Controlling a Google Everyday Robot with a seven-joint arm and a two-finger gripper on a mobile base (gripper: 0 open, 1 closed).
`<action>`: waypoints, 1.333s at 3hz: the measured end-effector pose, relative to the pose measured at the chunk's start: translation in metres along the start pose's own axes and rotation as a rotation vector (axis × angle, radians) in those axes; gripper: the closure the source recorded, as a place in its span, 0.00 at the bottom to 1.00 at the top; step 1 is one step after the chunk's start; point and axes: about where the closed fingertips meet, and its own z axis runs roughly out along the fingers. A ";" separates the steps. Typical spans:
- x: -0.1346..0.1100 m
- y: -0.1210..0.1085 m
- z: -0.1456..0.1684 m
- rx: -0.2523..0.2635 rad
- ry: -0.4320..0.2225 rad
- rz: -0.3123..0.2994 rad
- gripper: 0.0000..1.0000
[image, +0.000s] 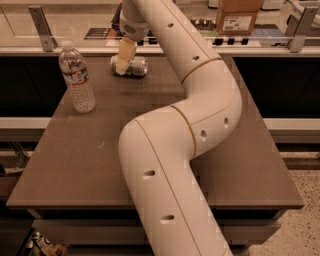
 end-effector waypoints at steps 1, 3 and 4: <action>0.000 0.001 0.004 -0.009 -0.001 -0.001 0.00; 0.000 0.003 0.007 -0.017 0.000 0.000 0.00; -0.002 0.007 0.014 -0.035 0.000 -0.011 0.00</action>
Offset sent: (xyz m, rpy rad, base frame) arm 0.0176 -0.0071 0.0165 -0.0229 0.0694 0.0068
